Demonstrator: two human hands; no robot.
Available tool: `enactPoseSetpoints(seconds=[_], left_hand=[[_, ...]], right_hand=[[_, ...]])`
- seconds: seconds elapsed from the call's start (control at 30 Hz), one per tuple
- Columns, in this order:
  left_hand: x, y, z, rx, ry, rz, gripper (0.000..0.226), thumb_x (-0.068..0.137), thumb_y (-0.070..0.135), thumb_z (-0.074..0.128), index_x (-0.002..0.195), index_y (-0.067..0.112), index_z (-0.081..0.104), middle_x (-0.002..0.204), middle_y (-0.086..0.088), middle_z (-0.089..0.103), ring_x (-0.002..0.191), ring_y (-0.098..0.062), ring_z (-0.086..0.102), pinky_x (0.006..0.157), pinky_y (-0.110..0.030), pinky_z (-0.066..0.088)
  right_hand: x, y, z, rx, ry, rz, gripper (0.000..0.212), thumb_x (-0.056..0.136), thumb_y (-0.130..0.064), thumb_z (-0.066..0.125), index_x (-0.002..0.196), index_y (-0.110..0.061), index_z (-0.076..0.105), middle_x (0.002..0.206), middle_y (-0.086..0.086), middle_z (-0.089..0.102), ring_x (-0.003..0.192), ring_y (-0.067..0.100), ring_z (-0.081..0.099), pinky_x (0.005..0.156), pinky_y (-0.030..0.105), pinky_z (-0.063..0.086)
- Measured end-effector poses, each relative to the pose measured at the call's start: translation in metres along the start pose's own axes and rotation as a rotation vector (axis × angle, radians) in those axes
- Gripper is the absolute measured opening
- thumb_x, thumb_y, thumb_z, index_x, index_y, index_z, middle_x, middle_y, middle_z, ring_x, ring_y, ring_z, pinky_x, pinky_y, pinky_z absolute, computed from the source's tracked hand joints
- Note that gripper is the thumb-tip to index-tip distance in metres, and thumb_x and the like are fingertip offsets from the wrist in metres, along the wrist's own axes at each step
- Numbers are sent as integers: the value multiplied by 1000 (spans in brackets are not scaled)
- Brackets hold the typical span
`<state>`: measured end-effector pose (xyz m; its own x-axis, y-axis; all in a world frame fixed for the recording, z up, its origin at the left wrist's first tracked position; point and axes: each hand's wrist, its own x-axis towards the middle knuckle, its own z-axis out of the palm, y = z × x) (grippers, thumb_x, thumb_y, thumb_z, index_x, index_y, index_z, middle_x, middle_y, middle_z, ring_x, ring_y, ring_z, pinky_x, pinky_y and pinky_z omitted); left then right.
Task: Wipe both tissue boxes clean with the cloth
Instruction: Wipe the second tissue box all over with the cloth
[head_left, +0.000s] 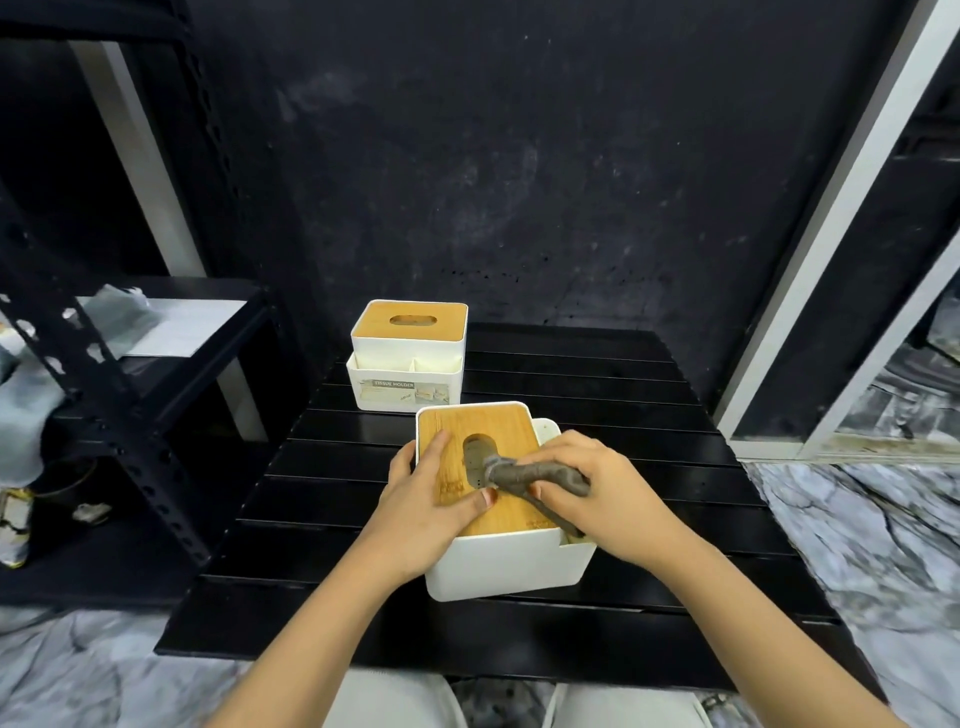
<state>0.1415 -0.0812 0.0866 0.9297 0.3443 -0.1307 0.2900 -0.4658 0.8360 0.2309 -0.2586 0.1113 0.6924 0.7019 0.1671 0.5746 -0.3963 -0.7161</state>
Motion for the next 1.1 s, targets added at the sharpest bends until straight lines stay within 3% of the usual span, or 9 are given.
enactPoseSetpoints(seconds=[0.1, 0.3, 0.5, 0.7, 0.87, 1.0, 1.1], left_hand=[[1, 0, 0, -31, -10, 12, 88, 82, 44, 66, 149, 36, 10, 154, 10, 4, 140, -19, 24, 115, -41, 28], [-1, 0, -1, -73, -18, 38, 88, 81, 37, 69, 149, 31, 13, 153, 10, 7, 136, -14, 26, 106, -25, 29], [-1, 1, -4, -97, -34, 51, 89, 80, 35, 70, 149, 29, 15, 152, 9, 8, 131, -10, 28, 107, -24, 29], [4, -2, -8, -119, -72, 62, 90, 78, 30, 73, 149, 27, 17, 150, 8, 10, 124, -6, 29, 106, -22, 31], [13, -4, -17, -190, -165, 78, 90, 74, 25, 74, 148, 26, 22, 147, 6, 15, 129, -10, 32, 107, -22, 33], [24, -2, -30, -177, -262, 113, 79, 72, 27, 74, 141, 30, 37, 142, 10, 33, 127, -8, 40, 95, -12, 40], [32, 1, -39, -93, -280, 128, 58, 75, 25, 75, 126, 38, 51, 133, 16, 42, 127, -9, 41, 97, -16, 37]], right_hand=[[-5, 3, -1, -5, -13, -1, 25, 86, -17, 59, 103, -34, 66, 98, -22, 54, 102, 4, 48, 89, 20, 40], [29, 4, -4, 11, 17, 18, 22, 86, -14, 58, 101, -28, 68, 101, -7, 56, 96, 9, 54, 80, 20, 45], [70, 7, -5, -106, 15, 71, 18, 88, -18, 57, 103, -25, 63, 105, -4, 53, 94, 11, 52, 67, 12, 38], [80, 8, -6, -171, 11, 65, 11, 88, -18, 57, 95, -26, 59, 103, -2, 52, 94, 14, 52, 78, 25, 43], [74, 11, -10, -212, 5, 45, 8, 88, -17, 56, 92, -24, 56, 101, -2, 48, 91, 14, 51, 70, 17, 40], [62, 16, -16, -160, -6, 76, 9, 87, -17, 56, 90, -25, 55, 106, -2, 52, 94, 14, 53, 71, 16, 39], [49, 17, -22, -141, 12, 108, 7, 86, -17, 57, 89, -23, 57, 97, 2, 57, 87, 14, 54, 66, 17, 41]])
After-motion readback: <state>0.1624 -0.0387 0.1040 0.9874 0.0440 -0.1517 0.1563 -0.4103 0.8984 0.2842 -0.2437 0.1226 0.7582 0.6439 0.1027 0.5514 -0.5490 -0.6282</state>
